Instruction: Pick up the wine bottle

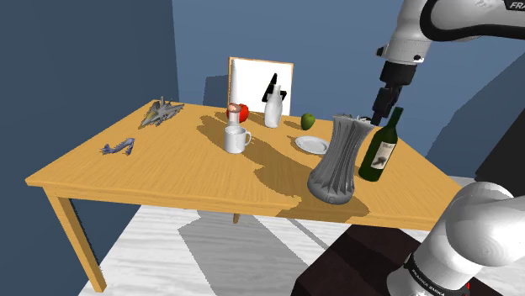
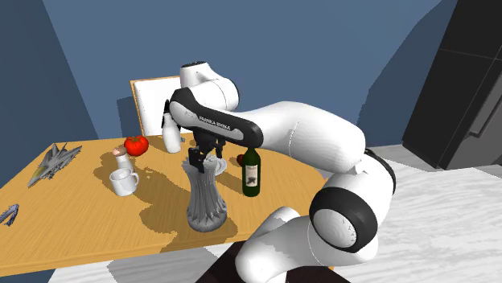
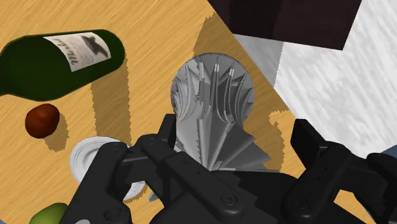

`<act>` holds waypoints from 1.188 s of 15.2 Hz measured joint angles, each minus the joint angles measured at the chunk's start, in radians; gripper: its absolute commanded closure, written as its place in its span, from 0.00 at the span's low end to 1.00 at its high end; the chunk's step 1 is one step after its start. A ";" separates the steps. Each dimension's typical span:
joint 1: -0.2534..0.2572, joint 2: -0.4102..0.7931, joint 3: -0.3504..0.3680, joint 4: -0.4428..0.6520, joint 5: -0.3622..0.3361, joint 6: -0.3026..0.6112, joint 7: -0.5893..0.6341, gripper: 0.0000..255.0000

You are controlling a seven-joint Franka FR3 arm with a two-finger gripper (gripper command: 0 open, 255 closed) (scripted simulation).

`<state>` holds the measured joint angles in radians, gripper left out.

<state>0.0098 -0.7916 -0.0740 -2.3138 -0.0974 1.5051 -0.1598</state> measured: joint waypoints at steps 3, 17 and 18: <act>-0.008 -0.007 -0.033 -0.003 -0.022 0.007 -0.040 0.00; -0.028 0.102 -0.398 0.126 -0.180 0.133 -0.466 0.00; -0.023 0.120 -0.425 0.148 -0.182 0.140 -0.497 0.00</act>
<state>-0.0133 -0.6713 -0.4991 -2.1663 -0.2795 1.6455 -0.6571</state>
